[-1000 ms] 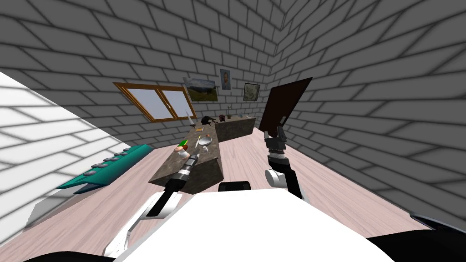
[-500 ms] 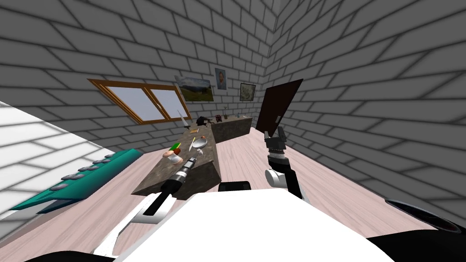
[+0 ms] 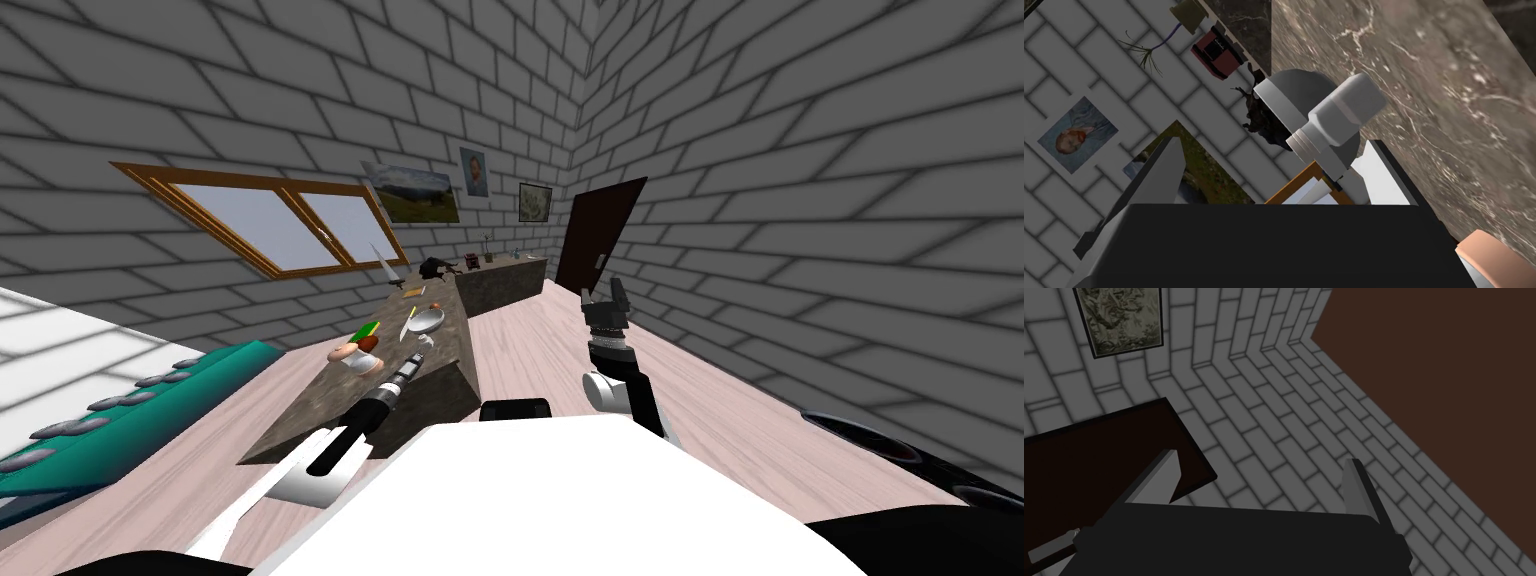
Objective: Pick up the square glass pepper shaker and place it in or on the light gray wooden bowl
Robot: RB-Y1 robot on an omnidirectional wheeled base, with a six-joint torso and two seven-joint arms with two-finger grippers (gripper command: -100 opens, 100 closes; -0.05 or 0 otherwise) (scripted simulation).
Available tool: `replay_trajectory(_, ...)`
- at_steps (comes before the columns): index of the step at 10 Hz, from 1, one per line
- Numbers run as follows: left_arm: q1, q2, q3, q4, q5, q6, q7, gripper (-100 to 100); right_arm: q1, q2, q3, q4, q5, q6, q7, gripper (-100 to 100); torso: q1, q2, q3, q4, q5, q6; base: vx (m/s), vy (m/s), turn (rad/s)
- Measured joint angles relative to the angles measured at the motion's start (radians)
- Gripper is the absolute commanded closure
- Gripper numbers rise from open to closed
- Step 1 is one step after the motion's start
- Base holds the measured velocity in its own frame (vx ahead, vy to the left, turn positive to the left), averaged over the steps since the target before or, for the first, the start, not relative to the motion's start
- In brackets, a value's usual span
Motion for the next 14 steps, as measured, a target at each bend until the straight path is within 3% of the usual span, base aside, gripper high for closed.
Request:
replay_trajectory(6,0.045,0.141,0.014,0.079,-0.013,0.112,0.006,-100,0.000,0.000,0.000,0.000,0.000,0.000,0.000,0,0.001,0.001,0.000,0.000,0.000,0.000,0.041,-0.042,-0.119)
replay_trajectory(8,0.036,0.211,0.008,0.119,-0.012,0.168,0.009,-100,0.000,0.000,0.000,0.000,0.000,0.000,0.000,0,0.000,-0.001,0.000,0.000,0.000,0.000,0.055,-0.055,-0.129)
replay_trajectory(14,0.083,0.377,0.016,0.168,-0.026,0.308,0.012,-100,0.000,0.000,0.000,0.000,0.000,0.000,0.000,0,0.001,0.001,0.000,0.000,0.000,0.000,0.039,-0.034,-0.103)
